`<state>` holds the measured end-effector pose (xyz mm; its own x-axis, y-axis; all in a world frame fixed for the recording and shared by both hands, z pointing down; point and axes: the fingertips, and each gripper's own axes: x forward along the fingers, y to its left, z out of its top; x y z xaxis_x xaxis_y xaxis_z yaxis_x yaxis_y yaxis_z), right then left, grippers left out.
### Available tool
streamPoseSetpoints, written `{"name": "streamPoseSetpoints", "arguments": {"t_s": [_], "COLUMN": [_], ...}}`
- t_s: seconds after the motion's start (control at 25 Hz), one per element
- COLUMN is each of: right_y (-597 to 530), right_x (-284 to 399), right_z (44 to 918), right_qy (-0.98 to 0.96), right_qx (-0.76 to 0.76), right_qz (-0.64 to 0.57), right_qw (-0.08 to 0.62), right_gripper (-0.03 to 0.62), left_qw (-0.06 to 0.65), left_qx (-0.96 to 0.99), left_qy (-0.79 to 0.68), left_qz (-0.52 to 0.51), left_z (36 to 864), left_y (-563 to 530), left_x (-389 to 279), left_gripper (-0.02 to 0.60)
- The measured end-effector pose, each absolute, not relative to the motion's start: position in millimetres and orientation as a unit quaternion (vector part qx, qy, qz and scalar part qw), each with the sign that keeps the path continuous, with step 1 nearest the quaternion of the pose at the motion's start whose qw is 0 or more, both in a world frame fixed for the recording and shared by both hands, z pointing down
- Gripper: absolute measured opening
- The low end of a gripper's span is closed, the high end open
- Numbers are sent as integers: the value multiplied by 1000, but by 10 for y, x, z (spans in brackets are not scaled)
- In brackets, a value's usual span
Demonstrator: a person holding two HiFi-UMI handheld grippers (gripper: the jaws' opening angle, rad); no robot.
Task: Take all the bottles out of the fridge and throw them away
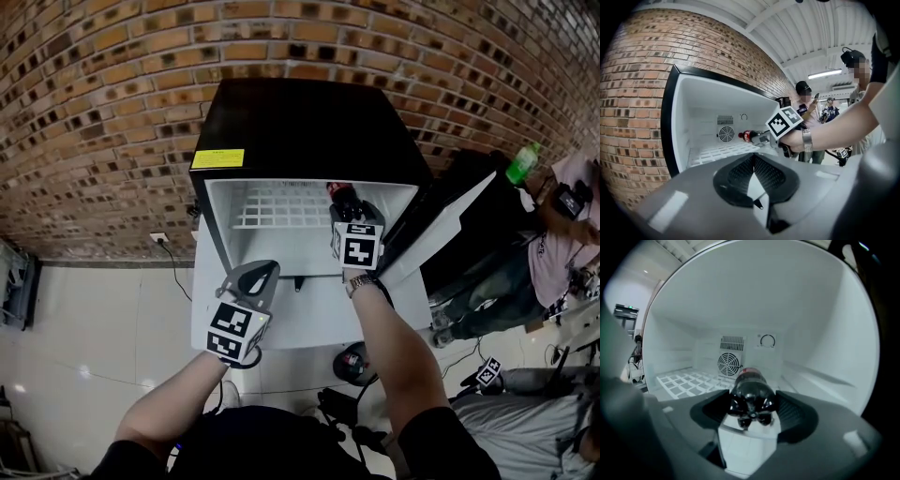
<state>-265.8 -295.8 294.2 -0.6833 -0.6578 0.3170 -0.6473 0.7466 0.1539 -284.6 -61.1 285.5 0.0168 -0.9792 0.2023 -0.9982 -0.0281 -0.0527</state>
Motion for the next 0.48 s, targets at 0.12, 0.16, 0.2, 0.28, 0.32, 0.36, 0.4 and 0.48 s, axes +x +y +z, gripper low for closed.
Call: {"name": "streamPoseSetpoints", "arguments": {"t_s": [0.12,0.16,0.2,0.28,0.32,0.36,0.4,0.48], "right_y": [-2962,-2959,-2951,-2915,-2890,-2862,-2831,-2762], "right_x": [-2714,-2716,-2713,-2696,-2681,-2664,-2648,-2625], "right_z": [2946,2942,2932,2911,2905,2902,2896,2865], "right_qy": [-917,-917,-917,-919,-921,-922,-923,-926], "right_qx": [350,350,351,352,351,350,349,344], "right_qz": [-19,-19,-20,-18,-17,-17,-18,-21], "right_qw": [189,190,189,177,170,164,160,154], "right_gripper": [308,308,307,305,305,304,304,304], "left_qw": [57,58,59,58,58,58,59,59], "left_qx": [710,709,709,709,709,711,713,718], "left_qy": [-696,-696,-697,-697,-697,-695,-693,-688], "left_qz": [92,92,91,89,88,89,90,91], "left_z": [2881,2889,2891,2890,2895,2906,2917,2924], "left_y": [-582,-574,-570,-568,-570,-574,-581,-599], "left_x": [-2877,-2886,-2897,-2917,-2919,-2913,-2900,-2869], "left_gripper": [3,3,3,3,3,3,3,3]}}
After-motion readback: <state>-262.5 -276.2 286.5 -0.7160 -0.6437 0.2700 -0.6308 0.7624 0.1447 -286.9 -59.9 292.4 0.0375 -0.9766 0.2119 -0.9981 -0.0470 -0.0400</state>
